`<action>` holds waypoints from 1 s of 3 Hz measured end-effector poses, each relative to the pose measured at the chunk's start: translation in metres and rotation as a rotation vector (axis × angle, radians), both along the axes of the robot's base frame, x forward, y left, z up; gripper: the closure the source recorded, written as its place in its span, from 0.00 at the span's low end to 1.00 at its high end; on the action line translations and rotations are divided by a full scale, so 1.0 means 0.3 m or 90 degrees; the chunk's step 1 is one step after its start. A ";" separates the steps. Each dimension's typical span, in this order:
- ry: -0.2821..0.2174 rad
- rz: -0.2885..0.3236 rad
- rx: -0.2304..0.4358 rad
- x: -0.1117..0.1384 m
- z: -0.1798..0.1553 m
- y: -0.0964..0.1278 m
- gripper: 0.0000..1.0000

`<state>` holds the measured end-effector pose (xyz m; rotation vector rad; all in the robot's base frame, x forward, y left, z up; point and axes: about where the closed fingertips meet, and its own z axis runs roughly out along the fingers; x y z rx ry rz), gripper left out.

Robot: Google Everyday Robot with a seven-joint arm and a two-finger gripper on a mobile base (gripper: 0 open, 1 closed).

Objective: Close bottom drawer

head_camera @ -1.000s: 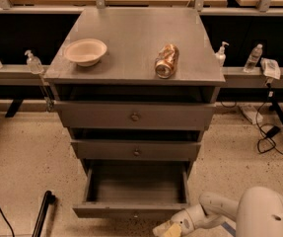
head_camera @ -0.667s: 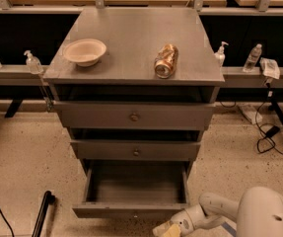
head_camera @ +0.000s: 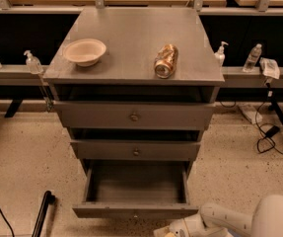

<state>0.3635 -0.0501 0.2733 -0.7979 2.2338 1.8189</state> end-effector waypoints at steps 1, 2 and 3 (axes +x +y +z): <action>-0.021 -0.030 -0.034 0.000 -0.056 0.012 0.13; -0.033 -0.045 -0.069 0.011 -0.115 0.035 0.39; -0.045 -0.022 -0.077 0.005 -0.134 0.049 0.61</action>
Offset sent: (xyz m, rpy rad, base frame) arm 0.0101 0.0137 -0.0532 -0.1734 -0.0770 -0.1029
